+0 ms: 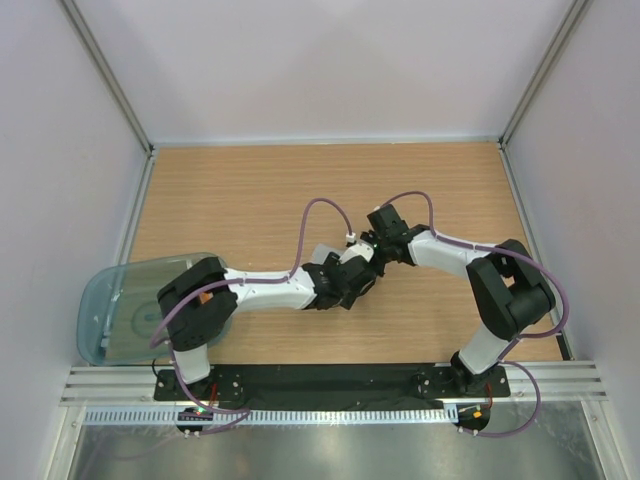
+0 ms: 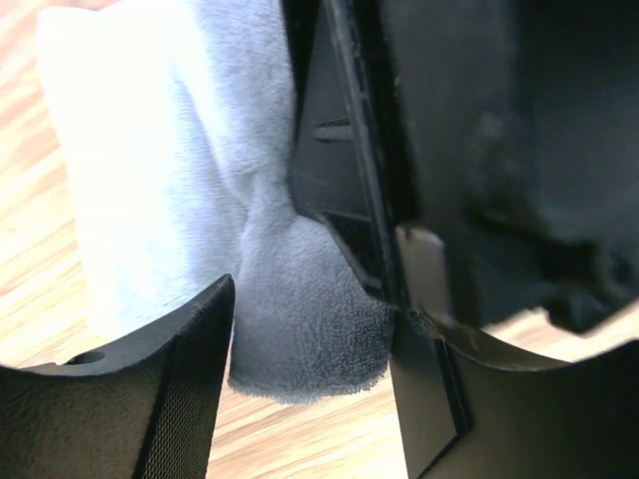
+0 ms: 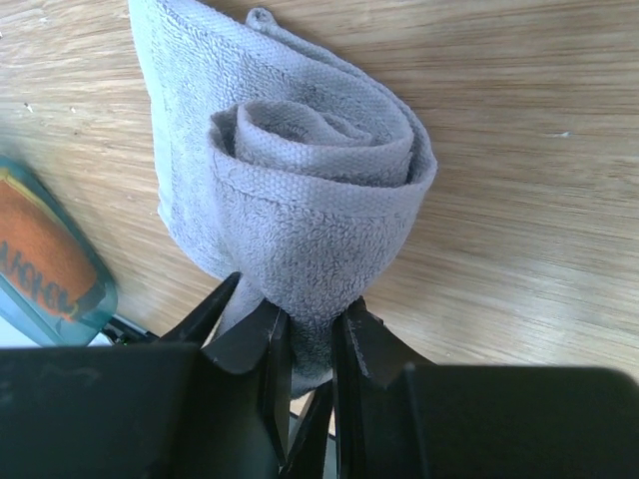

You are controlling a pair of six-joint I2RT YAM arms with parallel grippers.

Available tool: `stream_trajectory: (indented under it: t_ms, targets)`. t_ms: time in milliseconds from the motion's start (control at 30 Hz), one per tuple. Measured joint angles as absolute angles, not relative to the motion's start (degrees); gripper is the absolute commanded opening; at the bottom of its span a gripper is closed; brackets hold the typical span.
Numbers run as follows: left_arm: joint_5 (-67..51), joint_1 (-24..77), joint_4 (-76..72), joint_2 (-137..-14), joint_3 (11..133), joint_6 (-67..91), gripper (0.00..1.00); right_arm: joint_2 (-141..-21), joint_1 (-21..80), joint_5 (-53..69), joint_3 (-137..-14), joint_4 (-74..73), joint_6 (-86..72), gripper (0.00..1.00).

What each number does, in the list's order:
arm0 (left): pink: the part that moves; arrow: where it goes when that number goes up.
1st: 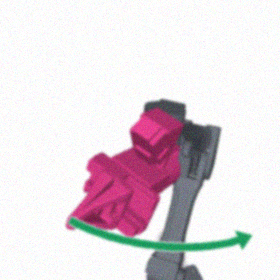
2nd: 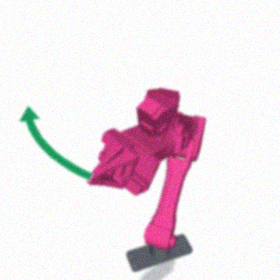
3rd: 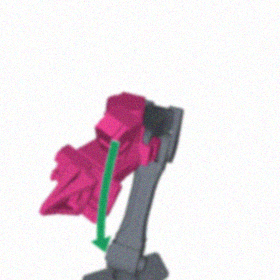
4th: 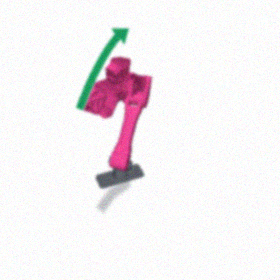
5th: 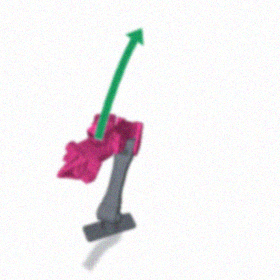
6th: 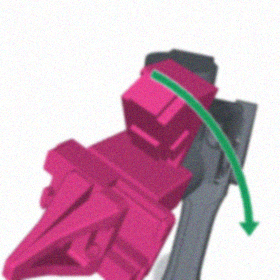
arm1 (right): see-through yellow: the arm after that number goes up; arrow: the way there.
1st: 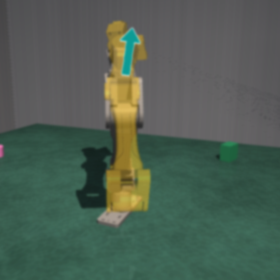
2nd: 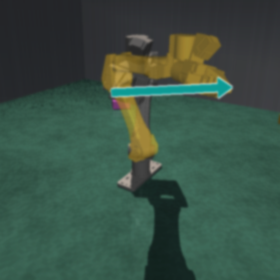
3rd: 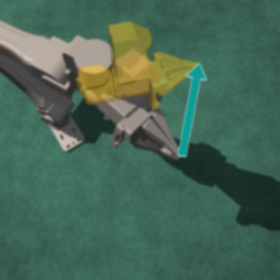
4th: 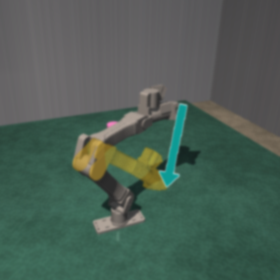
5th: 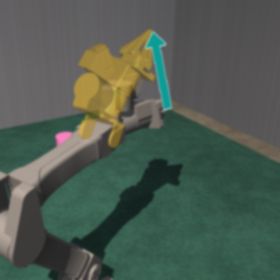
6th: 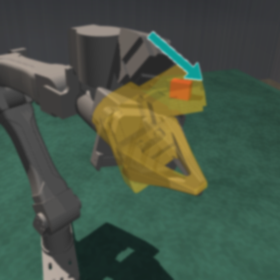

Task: Roll the towels
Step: Roll the towel

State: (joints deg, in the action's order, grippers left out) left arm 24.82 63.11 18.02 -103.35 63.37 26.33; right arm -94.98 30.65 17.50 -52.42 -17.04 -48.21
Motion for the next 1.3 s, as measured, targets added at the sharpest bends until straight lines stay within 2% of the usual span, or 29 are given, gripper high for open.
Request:
stream_trajectory:
  t_ms: [333,500,700,867,967,1067,1100,1200,1267,1300]
  targets:
    - [41.3,69.8,26.4,-106.6,69.8,25.4,0.64,-95.0,30.5,18.4,-52.4,-17.0,-48.5,0.01]
    - [45.8,72.6,28.5,-110.5,73.1,25.0,0.60,-95.0,30.7,18.8,-52.4,-17.4,-48.5,0.01]
    - [46.5,73.0,29.3,-112.1,72.9,25.3,0.49,-95.0,30.9,18.9,-52.4,-17.8,-48.5,0.01]
    - [46.2,72.9,27.0,-112.0,70.7,25.5,0.25,-95.0,31.0,19.4,-52.4,-17.8,-48.4,0.01]
    - [45.0,72.7,24.4,-110.7,68.3,25.2,0.17,-95.0,31.1,19.8,-52.4,-17.7,-48.4,0.02]
    - [41.8,71.6,21.1,-107.4,65.0,25.0,0.15,-95.0,31.1,20.6,-52.4,-17.7,-48.5,0.15]
    - [40.1,71.0,19.9,-106.0,63.7,25.0,0.15,-95.0,31.1,20.9,-52.4,-17.7,-48.5,0.29]
    - [34.8,69.0,16.8,-102.3,60.1,24.9,0.15,-95.0,31.0,21.3,-52.4,-17.7,-48.7,0.52]
    - [31.5,67.6,15.2,-100.3,58.0,24.9,0.15,-95.0,30.9,21.7,-52.4,-18.0,-48.8,0.62]
    - [30.2,67.1,14.5,-99.6,57.4,25.0,0.15,-95.0,30.8,21.8,-52.4,-18.0,-48.7,0.64]
